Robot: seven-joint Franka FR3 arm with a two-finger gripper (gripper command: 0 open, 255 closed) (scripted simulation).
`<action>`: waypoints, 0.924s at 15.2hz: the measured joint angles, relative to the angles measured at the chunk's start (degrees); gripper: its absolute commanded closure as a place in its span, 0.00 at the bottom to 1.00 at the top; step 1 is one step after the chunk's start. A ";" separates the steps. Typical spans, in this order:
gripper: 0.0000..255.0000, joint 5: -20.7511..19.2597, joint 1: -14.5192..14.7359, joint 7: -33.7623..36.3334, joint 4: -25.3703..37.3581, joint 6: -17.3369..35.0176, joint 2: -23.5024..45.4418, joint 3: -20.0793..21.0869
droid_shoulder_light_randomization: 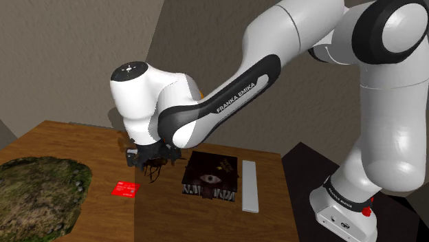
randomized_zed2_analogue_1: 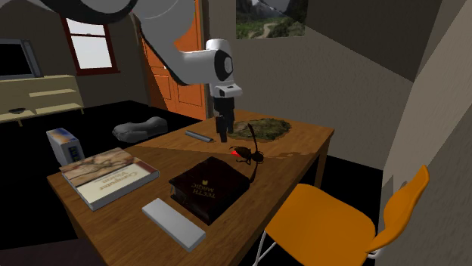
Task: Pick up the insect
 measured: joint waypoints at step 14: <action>1.00 -5.56 6.22 4.45 7.40 1.43 10.83 -4.62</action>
